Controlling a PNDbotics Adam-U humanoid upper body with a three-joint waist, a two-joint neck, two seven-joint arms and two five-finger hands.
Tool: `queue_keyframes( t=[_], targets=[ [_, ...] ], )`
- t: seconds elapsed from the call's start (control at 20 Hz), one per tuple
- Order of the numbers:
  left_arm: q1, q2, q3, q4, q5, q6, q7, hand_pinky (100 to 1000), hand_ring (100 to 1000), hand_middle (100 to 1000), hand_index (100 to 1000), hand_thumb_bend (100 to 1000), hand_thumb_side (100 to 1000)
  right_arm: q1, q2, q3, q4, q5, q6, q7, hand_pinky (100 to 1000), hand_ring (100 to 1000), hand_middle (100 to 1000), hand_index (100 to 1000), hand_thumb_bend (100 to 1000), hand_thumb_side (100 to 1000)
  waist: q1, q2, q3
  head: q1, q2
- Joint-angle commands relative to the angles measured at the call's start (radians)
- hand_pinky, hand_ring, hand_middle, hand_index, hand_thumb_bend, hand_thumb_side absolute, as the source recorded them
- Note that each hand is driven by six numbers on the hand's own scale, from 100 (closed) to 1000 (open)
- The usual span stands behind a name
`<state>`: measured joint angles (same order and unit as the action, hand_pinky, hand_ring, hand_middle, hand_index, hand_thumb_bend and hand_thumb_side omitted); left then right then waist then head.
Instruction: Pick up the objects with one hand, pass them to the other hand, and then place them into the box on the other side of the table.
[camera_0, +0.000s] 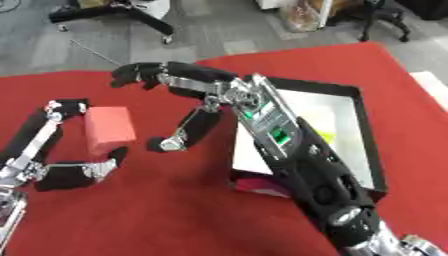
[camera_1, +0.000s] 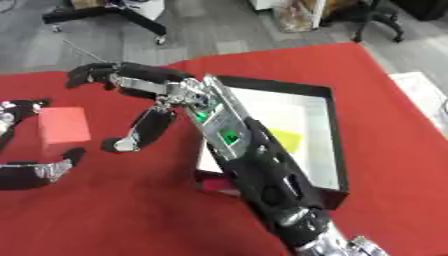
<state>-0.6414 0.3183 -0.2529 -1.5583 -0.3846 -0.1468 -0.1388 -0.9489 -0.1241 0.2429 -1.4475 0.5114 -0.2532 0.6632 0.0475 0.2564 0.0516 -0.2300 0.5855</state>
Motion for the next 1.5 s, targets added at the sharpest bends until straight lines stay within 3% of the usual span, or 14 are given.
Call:
queue_keyframes(
  t=[0.05, 0.45, 0.8, 1.0, 1.2, 1.5],
  targets=[
    [-0.026, -0.01, 0.017, 0.002, -0.025, 0.003, 0.009, 944, 616, 423, 478, 100, 159, -0.022, 0.011, 0.002, -0.005, 0.02, -0.005, -0.009, 906, 1000, 1000, 943, 391, 100, -0.005, -0.007, 0.004, -0.007, -0.016],
    [-0.02, -0.063, 0.021, 0.02, -0.07, -0.034, 0.079, 931, 610, 416, 477, 100, 156, -0.032, 0.023, 0.001, -0.013, 0.057, 0.038, -0.073, 904, 1000, 1000, 944, 382, 100, -0.004, 0.0, 0.009, -0.026, -0.033],
    [-0.004, -0.076, 0.023, -0.008, -0.149, -0.106, 0.158, 879, 606, 417, 474, 100, 107, -0.038, 0.025, 0.003, -0.016, 0.051, 0.097, -0.112, 897, 1000, 1000, 951, 369, 100, -0.002, 0.002, 0.013, -0.039, -0.045],
    [0.001, -0.088, 0.024, 0.001, -0.15, -0.11, 0.188, 889, 602, 410, 474, 100, 121, -0.035, 0.025, 0.005, -0.019, 0.058, 0.115, -0.114, 896, 1000, 1000, 948, 367, 100, -0.002, 0.004, 0.015, -0.048, -0.05],
    [0.003, -0.091, 0.027, -0.002, -0.146, -0.112, 0.208, 884, 601, 409, 475, 100, 120, -0.033, 0.023, 0.004, -0.017, 0.073, 0.12, -0.112, 894, 1000, 1000, 924, 352, 100, -0.001, 0.006, 0.016, -0.048, -0.05],
    [0.003, -0.095, 0.028, 0.003, -0.147, -0.117, 0.221, 889, 600, 407, 477, 100, 125, -0.032, 0.025, 0.006, -0.017, 0.059, 0.13, -0.108, 888, 1000, 914, 809, 266, 100, -0.002, 0.008, 0.018, -0.046, -0.048]
  ],
)
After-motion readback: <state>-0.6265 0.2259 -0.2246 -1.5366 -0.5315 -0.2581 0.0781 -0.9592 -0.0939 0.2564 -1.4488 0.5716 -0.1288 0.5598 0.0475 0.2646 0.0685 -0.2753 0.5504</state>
